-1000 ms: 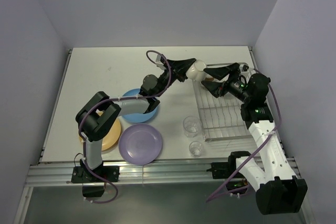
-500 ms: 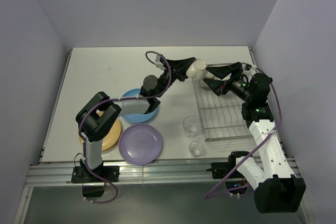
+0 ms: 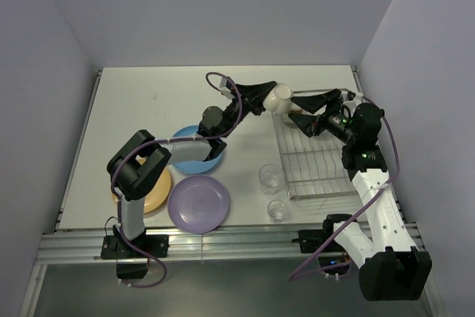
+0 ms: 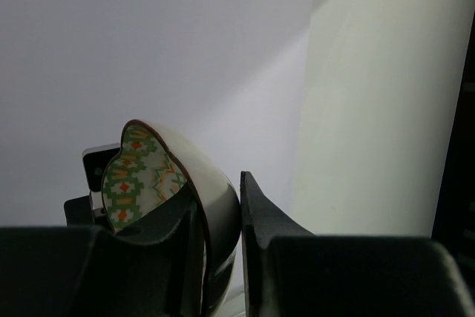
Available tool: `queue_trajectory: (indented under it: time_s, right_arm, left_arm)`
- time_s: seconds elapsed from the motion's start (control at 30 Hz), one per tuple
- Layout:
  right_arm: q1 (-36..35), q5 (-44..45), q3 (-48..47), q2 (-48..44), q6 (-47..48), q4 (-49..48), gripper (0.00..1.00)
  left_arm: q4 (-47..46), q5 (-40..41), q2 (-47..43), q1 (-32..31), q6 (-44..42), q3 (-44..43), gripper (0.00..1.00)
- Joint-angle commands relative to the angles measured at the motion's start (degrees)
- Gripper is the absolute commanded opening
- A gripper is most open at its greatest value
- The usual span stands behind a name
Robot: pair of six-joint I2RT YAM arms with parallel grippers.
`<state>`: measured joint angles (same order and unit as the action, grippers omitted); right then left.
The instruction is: Load the mixed dishes into the dish rack
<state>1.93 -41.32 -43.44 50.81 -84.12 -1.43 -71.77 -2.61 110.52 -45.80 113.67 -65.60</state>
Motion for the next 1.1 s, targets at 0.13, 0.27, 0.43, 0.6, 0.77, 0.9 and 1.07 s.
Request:
queue_trajectory:
  time_s: [0.13,0.27,0.43,0.6,0.77,0.9,1.07]
  right_arm:
    - [0.61,0.54,-2.53,2.54,0.53,-5.15,0.72]
    - [0.61,0.01,-1.91,3.86,-0.87,-7.96,0.71]
    - [0.61,0.45,-2.61,4.04,-0.79,-7.89,0.66]
    - [0.61,0.71,-2.79,4.13,-0.17,-7.54,0.62]
    - [0.61,0.63,-2.70,4.30,1.14,-6.66,0.53]
    - [0.61,0.63,-2.61,4.21,3.08,-6.48,0.15]
    - [0.61,-0.16,-0.78,3.60,3.96,-9.27,0.00]
  left_arm:
    - [-33.88,-0.90,-3.82,-0.96,15.80,-1.98,0.00]
    - [-33.61,-1.25,-3.82,-1.22,15.80,-1.90,0.00]
    - [-33.53,-1.52,-3.29,-1.92,15.88,-1.72,0.00]
    - [-33.53,-2.22,-2.15,-2.63,15.71,-2.16,0.00]
    - [-33.09,-2.66,-1.71,-2.80,15.53,-1.90,0.00]
    - [-33.09,-2.31,-1.45,-2.80,15.97,-2.07,0.00]
    - [-33.00,-1.08,-1.27,-2.80,17.29,-1.11,0.07]
